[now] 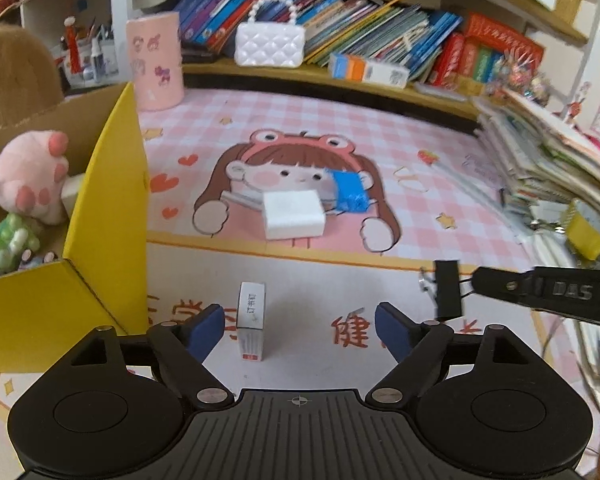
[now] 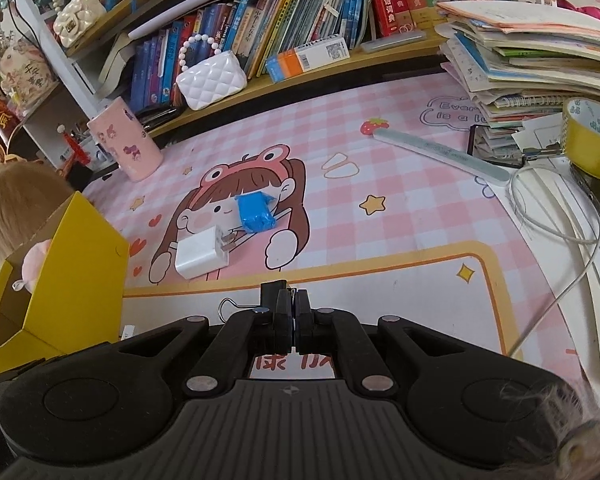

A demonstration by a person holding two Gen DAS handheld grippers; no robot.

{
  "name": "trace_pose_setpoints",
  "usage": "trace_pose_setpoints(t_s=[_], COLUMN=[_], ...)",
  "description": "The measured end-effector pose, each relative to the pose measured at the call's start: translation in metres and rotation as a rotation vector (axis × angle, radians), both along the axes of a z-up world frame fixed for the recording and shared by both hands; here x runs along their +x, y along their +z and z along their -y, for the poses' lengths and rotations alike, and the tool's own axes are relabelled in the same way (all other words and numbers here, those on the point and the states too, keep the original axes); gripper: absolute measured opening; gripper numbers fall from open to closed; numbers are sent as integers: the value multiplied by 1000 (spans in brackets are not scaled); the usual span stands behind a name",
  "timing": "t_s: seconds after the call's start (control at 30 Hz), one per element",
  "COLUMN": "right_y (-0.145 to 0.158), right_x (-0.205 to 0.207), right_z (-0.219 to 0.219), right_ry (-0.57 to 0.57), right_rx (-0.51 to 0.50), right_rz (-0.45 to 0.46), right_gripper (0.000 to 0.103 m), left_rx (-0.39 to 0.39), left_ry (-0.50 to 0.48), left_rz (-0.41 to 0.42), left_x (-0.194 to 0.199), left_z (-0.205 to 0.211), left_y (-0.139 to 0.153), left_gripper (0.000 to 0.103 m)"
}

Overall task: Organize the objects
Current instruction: 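Lift both held items off the mat toward the yellow box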

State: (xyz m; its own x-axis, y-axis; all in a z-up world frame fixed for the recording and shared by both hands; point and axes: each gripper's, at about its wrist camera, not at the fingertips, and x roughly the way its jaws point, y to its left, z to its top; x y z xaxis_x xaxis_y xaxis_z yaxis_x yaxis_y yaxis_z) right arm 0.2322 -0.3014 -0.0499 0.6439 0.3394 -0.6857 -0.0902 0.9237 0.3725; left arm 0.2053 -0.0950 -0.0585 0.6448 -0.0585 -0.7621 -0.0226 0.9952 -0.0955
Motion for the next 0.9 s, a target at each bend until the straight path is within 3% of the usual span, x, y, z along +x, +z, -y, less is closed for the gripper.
trace_pose_setpoints(t_s=[0.1, 0.13, 0.17, 0.2, 0.23, 0.37, 0.9], right_y=[1, 1, 0, 1, 1, 0, 8], right_x=[1, 2, 3, 3, 4, 3, -16], right_z=[1, 1, 1, 1, 0, -2, -25], right_ry=[3, 4, 6, 8, 12, 26, 42], right_rx=[-4, -3, -2, -1, 0, 2, -30], right_rz=[6, 4, 2, 1, -1, -1, 3], right_gripper=[2, 2, 2, 2, 2, 2, 2], left_rx=[7, 19, 36, 48, 48, 57, -19], left_ry=[27, 38, 46, 48, 49, 57, -38], left_rz=[10, 12, 10, 0, -16, -55, 50], left_x=[1, 2, 4, 6, 9, 14, -22], left_z=[-3, -3, -4, -4, -5, -9, -21], left_y=[0, 0, -1, -3, -5, -17, 18], left_gripper=[82, 76, 66, 42, 31, 12, 13])
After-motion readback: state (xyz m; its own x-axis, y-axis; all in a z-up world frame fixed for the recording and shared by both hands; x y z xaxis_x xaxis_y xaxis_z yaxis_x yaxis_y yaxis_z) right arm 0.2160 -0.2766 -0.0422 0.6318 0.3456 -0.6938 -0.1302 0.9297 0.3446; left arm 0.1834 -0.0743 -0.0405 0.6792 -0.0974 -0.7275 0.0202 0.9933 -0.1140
